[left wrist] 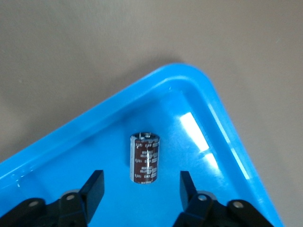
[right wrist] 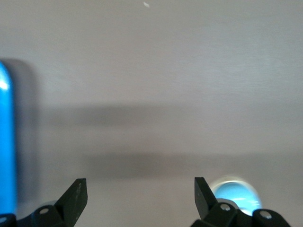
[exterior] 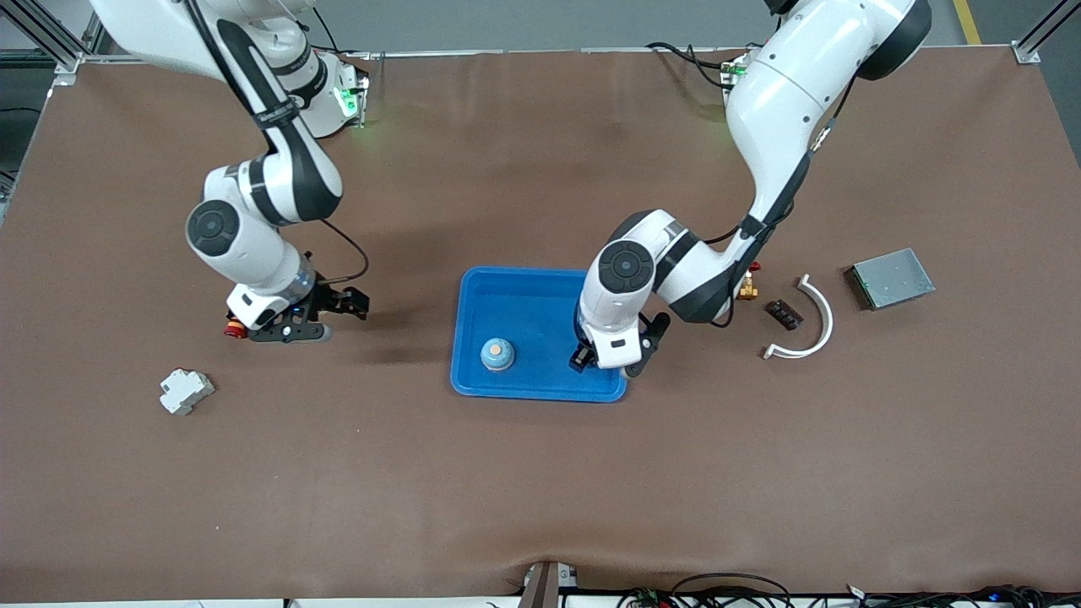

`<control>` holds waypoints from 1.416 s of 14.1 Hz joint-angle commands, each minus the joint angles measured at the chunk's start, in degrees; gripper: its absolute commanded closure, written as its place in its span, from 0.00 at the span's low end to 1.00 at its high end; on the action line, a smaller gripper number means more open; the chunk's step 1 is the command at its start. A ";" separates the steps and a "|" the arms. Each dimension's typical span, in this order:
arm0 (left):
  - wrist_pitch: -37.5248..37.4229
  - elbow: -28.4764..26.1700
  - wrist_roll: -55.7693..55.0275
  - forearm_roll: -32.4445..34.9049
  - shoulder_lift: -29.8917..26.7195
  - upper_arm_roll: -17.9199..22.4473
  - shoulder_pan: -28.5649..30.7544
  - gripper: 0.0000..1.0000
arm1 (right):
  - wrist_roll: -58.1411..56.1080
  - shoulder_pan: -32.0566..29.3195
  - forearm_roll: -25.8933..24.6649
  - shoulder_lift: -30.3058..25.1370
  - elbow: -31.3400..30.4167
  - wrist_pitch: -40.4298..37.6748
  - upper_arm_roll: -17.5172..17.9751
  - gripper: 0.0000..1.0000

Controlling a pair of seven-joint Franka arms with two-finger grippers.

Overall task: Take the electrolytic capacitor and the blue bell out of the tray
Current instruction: 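Move both grippers back over the blue tray, then grasp the second bell with the right gripper while the left gripper grasps the capacitor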

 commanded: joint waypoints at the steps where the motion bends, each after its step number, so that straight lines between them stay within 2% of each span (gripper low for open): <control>1: 1.92 1.44 -0.52 1.40 2.03 0.71 -1.16 0.34 | 9.99 5.56 1.03 0.50 3.90 -1.04 -0.04 0.00; 3: 2.10 1.44 -0.43 1.40 2.30 0.80 -1.16 0.52 | 15.62 8.73 0.94 3.03 7.58 -1.04 -0.04 0.00; 5: 2.45 1.44 -0.34 1.48 2.47 0.80 -1.16 0.55 | 19.85 11.19 0.94 6.28 11.45 -1.04 -0.12 0.00; 8: 2.89 1.44 -0.25 1.48 2.91 1.41 -1.16 0.68 | 25.91 14.44 0.07 11.29 16.90 -1.04 -0.30 0.00; 11: 2.89 1.53 -0.52 1.40 2.83 1.94 -1.69 0.67 | 31.62 17.26 -1.68 16.56 22.79 -2.61 -0.65 0.00; 12: 3.15 1.53 -0.43 1.40 2.91 2.03 -1.69 0.65 | 34.78 18.22 -3.78 18.41 25.85 -4.79 -0.91 0.00; 14: 5.08 1.53 -0.52 1.40 2.91 2.03 -1.51 0.57 | 41.37 20.07 -12.02 22.36 33.23 -12.16 -0.83 0.00; 15: 5.18 1.53 -0.52 1.40 3.17 2.03 -1.51 0.57 | 43.84 20.43 -13.63 23.69 35.70 -13.59 -0.83 0.00; 18: 5.70 1.44 -0.43 1.40 3.97 2.38 -1.68 0.56 | 44.57 20.61 -13.73 25.89 37.57 -13.08 -0.83 0.00; 20: 5.88 1.35 -0.34 1.40 4.23 2.47 -1.69 0.51 | 44.74 20.61 -13.82 27.65 39.24 -12.99 -0.83 0.00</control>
